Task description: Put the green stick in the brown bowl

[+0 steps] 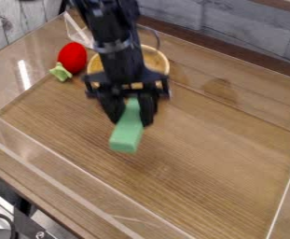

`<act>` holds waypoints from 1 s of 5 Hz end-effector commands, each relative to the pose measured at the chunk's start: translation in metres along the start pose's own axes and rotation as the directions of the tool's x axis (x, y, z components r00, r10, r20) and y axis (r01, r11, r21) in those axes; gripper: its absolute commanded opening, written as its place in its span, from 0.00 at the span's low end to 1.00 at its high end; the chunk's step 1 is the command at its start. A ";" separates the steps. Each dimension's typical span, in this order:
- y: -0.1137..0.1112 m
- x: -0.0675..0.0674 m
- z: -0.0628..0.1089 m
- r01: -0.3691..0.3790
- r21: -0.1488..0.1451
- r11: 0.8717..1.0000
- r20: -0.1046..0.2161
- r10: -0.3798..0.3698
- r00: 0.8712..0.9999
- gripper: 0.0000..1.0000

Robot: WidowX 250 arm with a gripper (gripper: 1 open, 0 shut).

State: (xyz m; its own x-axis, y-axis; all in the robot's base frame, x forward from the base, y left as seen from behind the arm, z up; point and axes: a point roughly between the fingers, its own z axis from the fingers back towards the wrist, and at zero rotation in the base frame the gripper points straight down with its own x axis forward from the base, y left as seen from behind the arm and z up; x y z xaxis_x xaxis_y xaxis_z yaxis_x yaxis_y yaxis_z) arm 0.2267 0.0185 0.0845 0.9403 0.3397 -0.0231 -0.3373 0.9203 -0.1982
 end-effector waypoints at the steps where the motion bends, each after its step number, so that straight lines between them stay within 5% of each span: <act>1: 0.006 0.033 0.032 -0.067 -0.031 0.997 0.097 0.070 0.993 0.00; 3: 0.024 0.081 0.047 -0.108 -0.041 0.993 0.147 0.113 0.983 0.00; 5: 0.005 0.096 0.031 -0.079 -0.033 0.996 0.148 0.083 0.985 0.00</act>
State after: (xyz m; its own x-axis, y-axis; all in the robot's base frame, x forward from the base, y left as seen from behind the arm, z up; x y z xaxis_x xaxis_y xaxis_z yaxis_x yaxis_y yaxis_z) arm 0.3046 0.0574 0.0953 0.8993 0.4351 0.0444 -0.4156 0.8818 -0.2231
